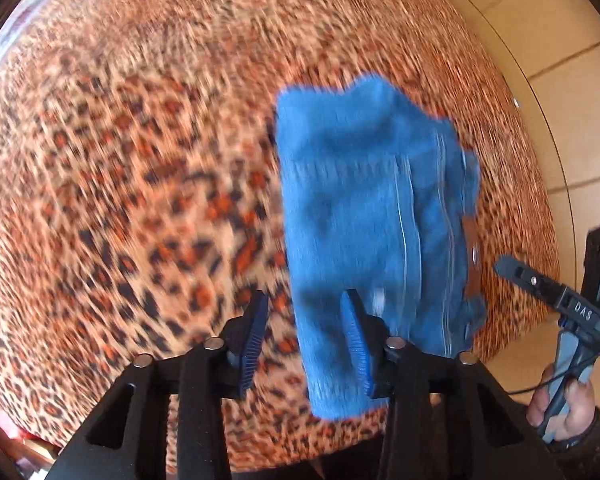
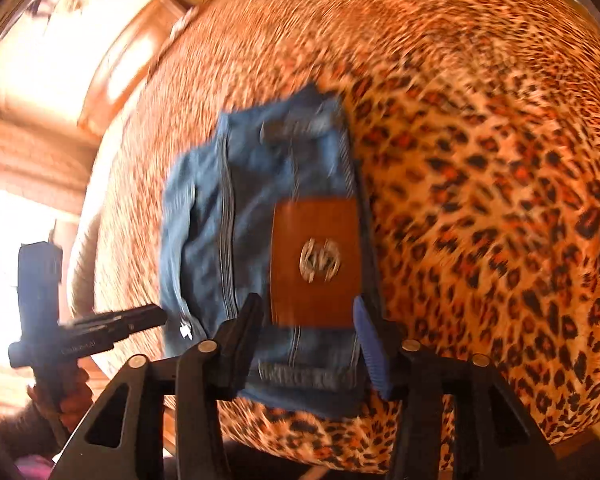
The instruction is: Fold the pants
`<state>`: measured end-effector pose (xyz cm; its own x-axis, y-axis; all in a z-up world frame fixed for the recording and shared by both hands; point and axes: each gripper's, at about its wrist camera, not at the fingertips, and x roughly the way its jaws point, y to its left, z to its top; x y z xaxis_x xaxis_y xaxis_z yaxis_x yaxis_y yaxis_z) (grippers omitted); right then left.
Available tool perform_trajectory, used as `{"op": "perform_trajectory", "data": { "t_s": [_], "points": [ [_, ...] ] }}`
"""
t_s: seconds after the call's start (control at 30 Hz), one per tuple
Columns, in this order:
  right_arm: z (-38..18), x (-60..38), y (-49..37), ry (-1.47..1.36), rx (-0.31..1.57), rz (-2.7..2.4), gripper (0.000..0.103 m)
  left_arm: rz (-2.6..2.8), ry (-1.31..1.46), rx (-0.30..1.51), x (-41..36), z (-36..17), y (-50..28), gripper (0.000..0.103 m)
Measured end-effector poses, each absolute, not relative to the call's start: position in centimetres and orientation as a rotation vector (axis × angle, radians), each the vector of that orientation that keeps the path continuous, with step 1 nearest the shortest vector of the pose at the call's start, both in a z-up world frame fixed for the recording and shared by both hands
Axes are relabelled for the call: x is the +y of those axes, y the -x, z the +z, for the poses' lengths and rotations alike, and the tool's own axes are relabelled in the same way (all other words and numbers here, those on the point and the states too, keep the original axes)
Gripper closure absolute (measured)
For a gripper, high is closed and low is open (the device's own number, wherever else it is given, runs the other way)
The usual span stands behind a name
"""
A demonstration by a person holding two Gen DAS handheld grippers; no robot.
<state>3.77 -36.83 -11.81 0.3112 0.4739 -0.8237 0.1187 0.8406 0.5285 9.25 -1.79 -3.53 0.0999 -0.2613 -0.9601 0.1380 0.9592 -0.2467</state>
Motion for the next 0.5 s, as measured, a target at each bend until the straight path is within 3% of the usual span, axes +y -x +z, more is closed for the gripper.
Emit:
{"op": "perform_trajectory", "data": {
  "t_s": [0.03,0.2,0.37,0.43,0.47,0.5],
  "points": [
    [-11.9,-37.3,-4.5,-0.571,1.244,0.232,0.043,-0.281,0.121,1.436,-1.7,-3.4,-10.2,0.051],
    [-14.7,-36.8,-6.7,-0.627,1.290,0.241,0.042,-0.248,0.261,1.511,-1.4,-6.6,-13.2,0.045],
    [-15.8,-34.3,-6.7,-0.656,1.271,0.435,0.027,-0.297,0.366,1.540,-1.7,-9.4,-13.9,0.019],
    [-15.9,-34.1,-6.6,-0.628,1.258,0.437,0.025,-0.314,0.347,1.548,-2.6,-9.6,-13.9,0.018],
    [-16.1,-33.6,-6.9,-0.605,1.261,0.415,0.026,-0.308,0.322,1.541,-3.5,-9.5,-13.7,0.027],
    [-15.8,-33.1,-7.0,-0.578,1.253,0.386,0.027,-0.315,0.308,1.532,-4.2,-9.3,-13.7,0.042]
  ]
}}
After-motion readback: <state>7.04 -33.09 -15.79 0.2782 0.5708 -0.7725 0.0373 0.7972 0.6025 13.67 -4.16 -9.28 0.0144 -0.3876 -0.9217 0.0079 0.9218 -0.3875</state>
